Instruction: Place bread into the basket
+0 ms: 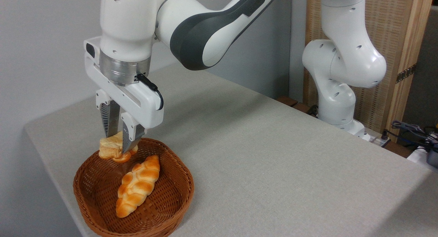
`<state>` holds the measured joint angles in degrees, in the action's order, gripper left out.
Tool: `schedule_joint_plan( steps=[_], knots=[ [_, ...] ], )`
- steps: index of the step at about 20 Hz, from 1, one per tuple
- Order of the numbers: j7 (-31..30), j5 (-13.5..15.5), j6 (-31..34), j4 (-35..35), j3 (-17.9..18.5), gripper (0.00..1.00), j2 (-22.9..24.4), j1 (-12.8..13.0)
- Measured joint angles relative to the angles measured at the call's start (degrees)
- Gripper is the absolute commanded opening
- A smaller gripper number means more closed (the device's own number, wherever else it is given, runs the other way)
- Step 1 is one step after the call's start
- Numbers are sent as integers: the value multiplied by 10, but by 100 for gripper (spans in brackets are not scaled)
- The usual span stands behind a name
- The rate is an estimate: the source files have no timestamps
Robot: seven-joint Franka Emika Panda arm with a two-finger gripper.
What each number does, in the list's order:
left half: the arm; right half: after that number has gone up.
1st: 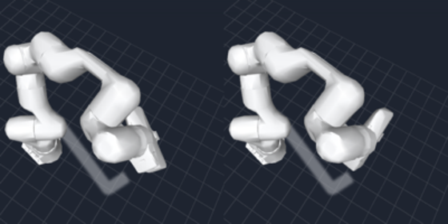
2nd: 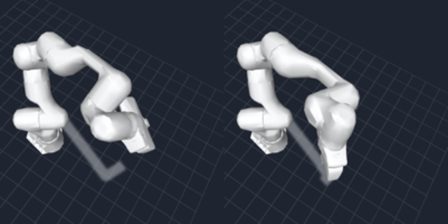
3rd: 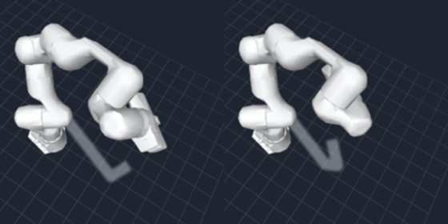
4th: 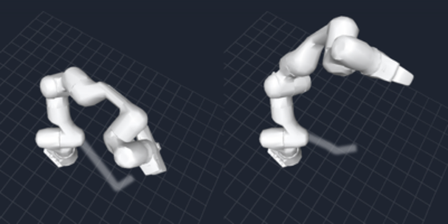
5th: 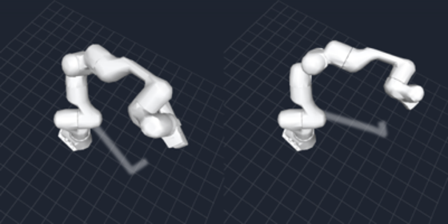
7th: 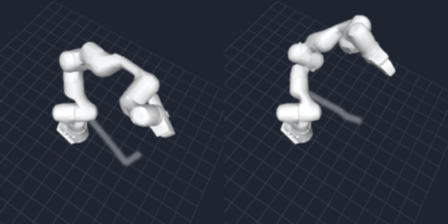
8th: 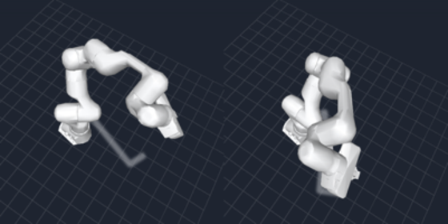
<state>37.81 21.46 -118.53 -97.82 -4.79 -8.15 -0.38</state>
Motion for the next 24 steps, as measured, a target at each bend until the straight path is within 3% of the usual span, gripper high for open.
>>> schedule_joint_plan(
  steps=[17,18,22,24],
  knots=[
    [-6,-2,6,5,-2,100,0,2],
    [-5,-19,20,7,-2,100,4,2],
    [-5,-149,150,14,-8,100,50,3],
    [-2,-194,190,11,-13,100,77,7]
  ],
)
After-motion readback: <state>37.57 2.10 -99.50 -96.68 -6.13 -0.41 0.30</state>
